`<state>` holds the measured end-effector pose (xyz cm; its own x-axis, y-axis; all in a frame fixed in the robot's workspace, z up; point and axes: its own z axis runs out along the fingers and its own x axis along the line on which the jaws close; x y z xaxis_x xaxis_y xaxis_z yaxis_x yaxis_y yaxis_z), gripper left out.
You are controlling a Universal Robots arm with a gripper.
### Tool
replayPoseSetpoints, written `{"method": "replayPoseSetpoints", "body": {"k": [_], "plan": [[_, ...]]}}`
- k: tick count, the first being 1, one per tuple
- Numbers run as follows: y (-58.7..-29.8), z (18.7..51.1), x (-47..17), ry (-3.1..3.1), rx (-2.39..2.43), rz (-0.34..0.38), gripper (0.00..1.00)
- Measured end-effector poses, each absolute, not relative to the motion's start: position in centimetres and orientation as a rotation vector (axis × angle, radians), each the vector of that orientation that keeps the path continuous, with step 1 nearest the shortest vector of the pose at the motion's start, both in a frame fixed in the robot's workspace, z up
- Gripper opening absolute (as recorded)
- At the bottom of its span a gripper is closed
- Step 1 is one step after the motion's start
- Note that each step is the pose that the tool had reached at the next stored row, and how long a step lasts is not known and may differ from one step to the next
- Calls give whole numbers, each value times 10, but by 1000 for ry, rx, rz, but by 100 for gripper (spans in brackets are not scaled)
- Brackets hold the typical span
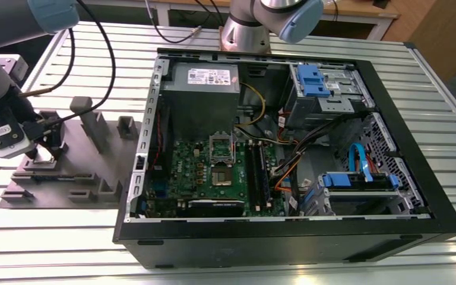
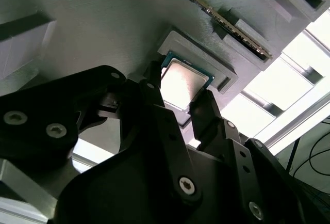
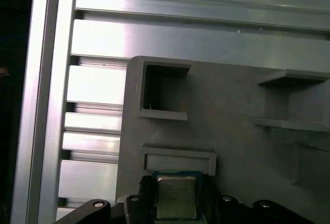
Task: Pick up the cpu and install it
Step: 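Pick up the cpu and move it towards the insertion slot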
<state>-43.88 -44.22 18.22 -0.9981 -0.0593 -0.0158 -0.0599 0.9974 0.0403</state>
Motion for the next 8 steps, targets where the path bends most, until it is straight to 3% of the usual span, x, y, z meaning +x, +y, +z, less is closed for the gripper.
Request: {"method": "replayPoseSetpoints", "body": {"k": [8], "plan": [[-442, 181, -439, 3123, -93, 65, 48]]}}
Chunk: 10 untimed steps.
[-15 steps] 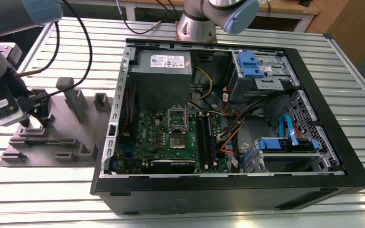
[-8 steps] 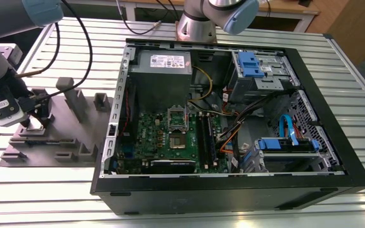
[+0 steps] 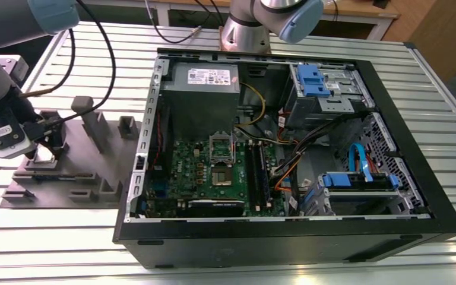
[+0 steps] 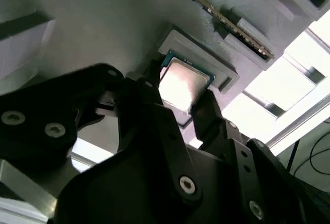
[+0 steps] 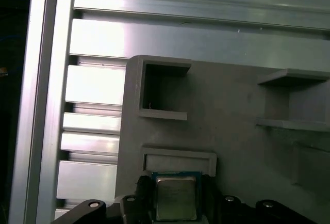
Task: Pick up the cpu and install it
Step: 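Pick up the cpu and move it towards the insertion slot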
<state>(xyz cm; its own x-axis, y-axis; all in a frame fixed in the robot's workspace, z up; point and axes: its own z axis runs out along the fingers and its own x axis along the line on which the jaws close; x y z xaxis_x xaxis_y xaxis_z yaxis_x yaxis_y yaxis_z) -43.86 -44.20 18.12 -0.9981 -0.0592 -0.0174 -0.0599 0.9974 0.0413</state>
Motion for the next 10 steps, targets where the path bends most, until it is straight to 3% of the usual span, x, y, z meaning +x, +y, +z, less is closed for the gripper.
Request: {"method": "replayPoseSetpoints", "body": {"k": [3, 10], "plan": [[-442, 182, -439, 3124, -93, 64, 60], [-442, 184, -439, 3124, -93, 65, 60]]}}
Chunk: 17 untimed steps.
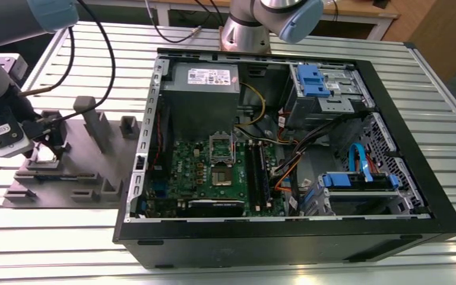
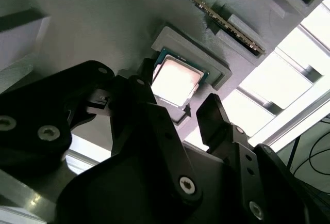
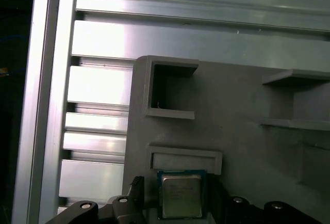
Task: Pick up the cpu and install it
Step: 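Pick up the cpu and move it towards the insertion slot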
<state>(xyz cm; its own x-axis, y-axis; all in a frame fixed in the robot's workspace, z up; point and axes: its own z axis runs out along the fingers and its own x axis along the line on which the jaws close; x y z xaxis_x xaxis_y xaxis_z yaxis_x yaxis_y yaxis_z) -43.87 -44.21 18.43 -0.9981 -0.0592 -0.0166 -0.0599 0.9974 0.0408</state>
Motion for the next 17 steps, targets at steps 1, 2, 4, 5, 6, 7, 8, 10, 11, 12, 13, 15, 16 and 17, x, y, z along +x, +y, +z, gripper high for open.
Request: {"method": "replayPoseSetpoints", "body": {"k": [1, 2, 4, 5, 6, 7, 8, 10, 11, 12, 13, 15, 16, 17], "plan": [[-442, 184, -439, 3124, -93, 65, 60], [-442, 184, -438, 3124, -93, 65, 60], [-442, 184, -437, 3124, -93, 64, 60], [-442, 184, -436, 3124, -93, 65, 60], [-442, 184, -436, 3124, -93, 64, 60], [-442, 184, -436, 3124, -93, 64, 60], [-442, 184, -436, 3124, -93, 64, 60], [-442, 184, -436, 3125, -93, 64, 60], [-442, 184, -436, 3124, -93, 64, 60], [-442, 184, -435, 3124, -93, 64, 60], [-442, 184, -434, 3125, -93, 64, 60], [-442, 184, -433, 3124, -93, 64, 60], [-442, 184, -433, 3124, -93, 64, 60], [-442, 184, -433, 3124, -93, 64, 60]]}}
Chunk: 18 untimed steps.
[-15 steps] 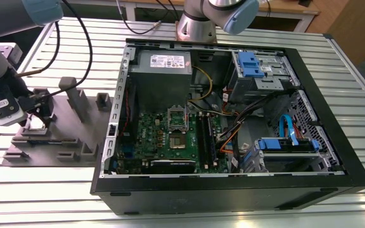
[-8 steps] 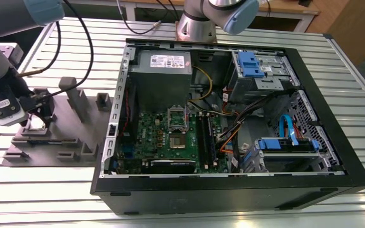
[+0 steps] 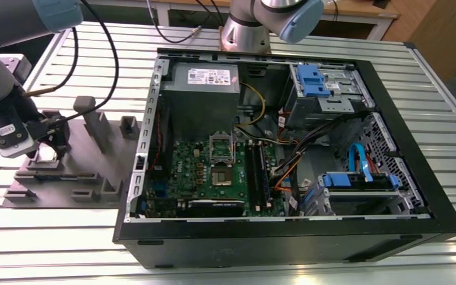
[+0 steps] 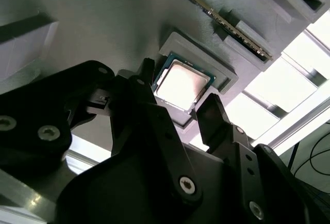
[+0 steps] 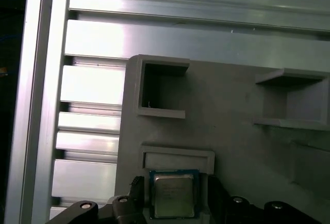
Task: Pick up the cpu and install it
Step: 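Pick up the cpu and move it towards the insertion slot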
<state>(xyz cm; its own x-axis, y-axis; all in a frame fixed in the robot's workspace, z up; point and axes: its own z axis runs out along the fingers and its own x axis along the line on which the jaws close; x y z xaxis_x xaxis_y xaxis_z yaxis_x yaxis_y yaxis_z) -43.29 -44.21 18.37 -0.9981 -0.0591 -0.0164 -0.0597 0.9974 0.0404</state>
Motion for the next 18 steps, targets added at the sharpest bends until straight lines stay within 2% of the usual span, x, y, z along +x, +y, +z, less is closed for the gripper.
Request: {"method": "replayPoseSetpoints", "body": {"k": [6, 8, 18], "plan": [[-442, 184, -432, 3124, -93, 64, 59], [-442, 184, -432, 3125, -93, 64, 47], [-442, 185, -432, 3125, -93, 64, 47]]}}
